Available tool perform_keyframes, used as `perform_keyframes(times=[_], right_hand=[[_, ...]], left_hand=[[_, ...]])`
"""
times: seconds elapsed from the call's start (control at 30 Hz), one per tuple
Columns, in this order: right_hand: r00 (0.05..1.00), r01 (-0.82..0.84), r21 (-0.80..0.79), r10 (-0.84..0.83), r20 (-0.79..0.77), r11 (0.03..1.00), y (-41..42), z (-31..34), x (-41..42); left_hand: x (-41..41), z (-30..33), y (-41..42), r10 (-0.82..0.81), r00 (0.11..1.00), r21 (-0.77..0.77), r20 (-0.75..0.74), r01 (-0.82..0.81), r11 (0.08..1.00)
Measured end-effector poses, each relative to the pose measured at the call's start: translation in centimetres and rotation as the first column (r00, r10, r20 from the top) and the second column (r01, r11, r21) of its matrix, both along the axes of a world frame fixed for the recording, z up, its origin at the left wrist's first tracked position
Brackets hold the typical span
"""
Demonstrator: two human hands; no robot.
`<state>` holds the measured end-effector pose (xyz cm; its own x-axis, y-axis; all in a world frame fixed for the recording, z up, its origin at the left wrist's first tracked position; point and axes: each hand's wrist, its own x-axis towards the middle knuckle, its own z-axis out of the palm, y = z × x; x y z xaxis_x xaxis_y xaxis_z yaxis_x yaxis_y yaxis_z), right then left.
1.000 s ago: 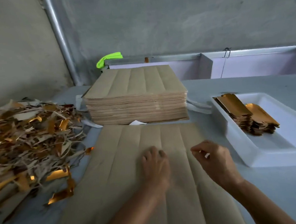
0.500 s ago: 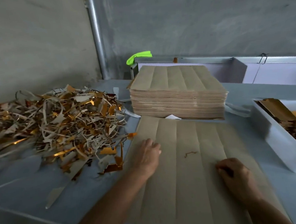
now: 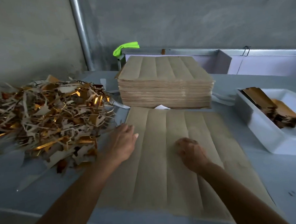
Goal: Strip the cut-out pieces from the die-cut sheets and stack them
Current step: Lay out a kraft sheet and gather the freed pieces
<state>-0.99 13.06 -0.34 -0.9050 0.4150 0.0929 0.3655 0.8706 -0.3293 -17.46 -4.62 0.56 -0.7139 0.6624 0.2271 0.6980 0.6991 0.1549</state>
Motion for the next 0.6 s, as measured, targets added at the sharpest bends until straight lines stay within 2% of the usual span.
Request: perform_keyframes(times=[0.1,0.17,0.23,0.33,0.4,0.43,0.5,0.53,0.6], right_hand=[[0.992,-0.126,-0.048,0.127,0.022,0.991,-3.2,0.2,-2.9],[0.974,-0.227,-0.191,0.227,-0.022,0.955,-5.6,0.5,-4.0],[0.96,-0.281,-0.344,0.259,-0.107,0.896,-7.2,0.8,-4.0],[0.949,-0.287,-0.418,0.195,-0.248,0.862,-7.2,1.6,-2.0],[0.934,-0.231,-0.425,0.077,-0.348,0.875,-6.0,2.3,0.1],[0.925,-0.18,-0.428,0.003,-0.381,0.886,-5.0,2.6,1.3],[0.918,0.027,-0.364,-0.167,-0.359,0.931,-2.7,3.0,3.8],[0.91,0.154,-0.298,-0.252,-0.329,0.942,-1.4,3.0,5.2],[0.868,0.386,-0.204,-0.429,-0.251,0.9,1.1,2.7,7.9]], left_hand=[[3.0,0.4,1.9,-0.187,0.979,0.104,0.087,0.178,0.979],[4.7,0.8,2.5,-0.328,0.915,0.303,0.233,0.252,0.919],[6.0,1.3,2.6,-0.424,0.83,0.497,0.362,0.213,0.841],[6.7,1.8,2.7,-0.467,0.729,0.567,0.5,0.132,0.813],[6.5,1.3,3.2,-0.461,0.708,0.496,0.535,0.178,0.85],[6.2,0.8,3.4,-0.427,0.741,0.386,0.519,0.243,0.89],[5.3,-0.3,3.4,-0.314,0.868,0.017,0.385,0.333,0.943],[4.5,-0.9,3.0,-0.251,0.915,-0.124,0.316,0.302,0.945],[2.6,-1.4,1.8,-0.066,0.97,-0.262,0.235,0.129,0.957]])
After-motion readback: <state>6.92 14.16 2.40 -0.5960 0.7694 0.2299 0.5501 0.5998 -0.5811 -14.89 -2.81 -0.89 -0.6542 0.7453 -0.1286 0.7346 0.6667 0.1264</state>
